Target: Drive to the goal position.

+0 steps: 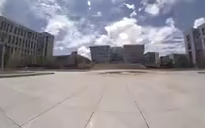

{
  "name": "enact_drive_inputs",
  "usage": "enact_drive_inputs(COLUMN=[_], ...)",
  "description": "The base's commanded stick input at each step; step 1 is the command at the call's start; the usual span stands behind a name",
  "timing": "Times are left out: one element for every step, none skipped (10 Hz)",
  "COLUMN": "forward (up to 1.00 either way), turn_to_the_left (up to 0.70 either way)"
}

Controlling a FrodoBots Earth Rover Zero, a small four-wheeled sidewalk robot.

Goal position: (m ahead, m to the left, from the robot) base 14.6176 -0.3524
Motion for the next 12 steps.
enact_drive_inputs(forward=[0.70, 0.70, 0.70, 0.70, 0.70, 0.70, 0.70, 0.70, 0.70, 0.70, 0.70, 0.70], turn_to_the_left=[0.18, 0.18, 0.17, 0.16, 0.16, 0.16, 0.16, 0.16, 0.16, 0.17, 0.07, 0.05])
